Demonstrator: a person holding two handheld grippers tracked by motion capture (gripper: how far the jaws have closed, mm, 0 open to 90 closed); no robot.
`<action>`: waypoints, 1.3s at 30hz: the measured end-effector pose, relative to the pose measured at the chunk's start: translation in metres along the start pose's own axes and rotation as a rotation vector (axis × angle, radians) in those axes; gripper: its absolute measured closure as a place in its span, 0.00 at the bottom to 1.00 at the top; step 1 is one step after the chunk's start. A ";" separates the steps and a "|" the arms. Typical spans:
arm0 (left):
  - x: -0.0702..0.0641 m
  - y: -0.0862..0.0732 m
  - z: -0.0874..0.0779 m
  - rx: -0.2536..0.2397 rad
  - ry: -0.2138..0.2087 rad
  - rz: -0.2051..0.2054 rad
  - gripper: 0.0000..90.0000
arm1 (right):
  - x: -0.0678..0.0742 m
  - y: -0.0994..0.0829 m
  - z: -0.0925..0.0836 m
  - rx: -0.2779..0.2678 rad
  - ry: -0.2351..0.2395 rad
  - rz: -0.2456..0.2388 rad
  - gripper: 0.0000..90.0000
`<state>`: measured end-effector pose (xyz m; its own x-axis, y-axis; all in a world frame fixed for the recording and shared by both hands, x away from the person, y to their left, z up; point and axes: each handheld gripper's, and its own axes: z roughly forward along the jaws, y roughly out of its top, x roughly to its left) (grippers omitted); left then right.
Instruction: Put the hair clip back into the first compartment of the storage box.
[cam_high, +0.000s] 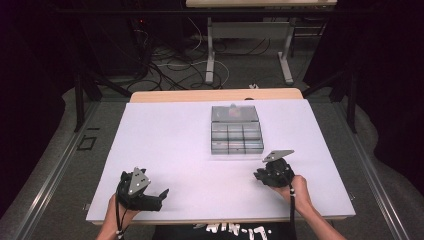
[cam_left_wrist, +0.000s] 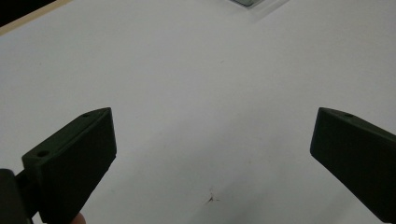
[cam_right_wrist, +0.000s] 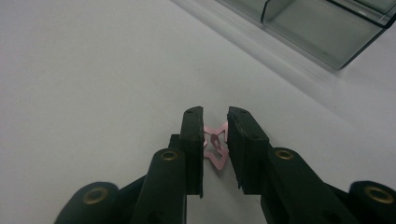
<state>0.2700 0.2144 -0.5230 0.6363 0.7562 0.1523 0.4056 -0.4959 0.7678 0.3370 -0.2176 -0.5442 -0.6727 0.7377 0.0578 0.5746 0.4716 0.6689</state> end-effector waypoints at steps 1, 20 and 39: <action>0.000 0.000 0.000 0.000 0.000 0.000 0.00 | 0.000 0.000 0.002 0.007 -0.001 -0.009 0.86; -0.001 0.000 0.000 0.001 0.000 0.003 0.00 | 0.001 -0.002 0.005 0.025 -0.022 -0.005 0.99; -0.001 0.000 -0.001 0.002 -0.002 0.009 0.00 | 0.002 0.001 -0.001 0.008 -0.034 -0.039 1.00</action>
<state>0.2691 0.2140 -0.5222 0.6412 0.7509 0.1582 0.4011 -0.5037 0.7652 0.3358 -0.2167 -0.5424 -0.6783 0.7348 0.0068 0.5525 0.5039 0.6639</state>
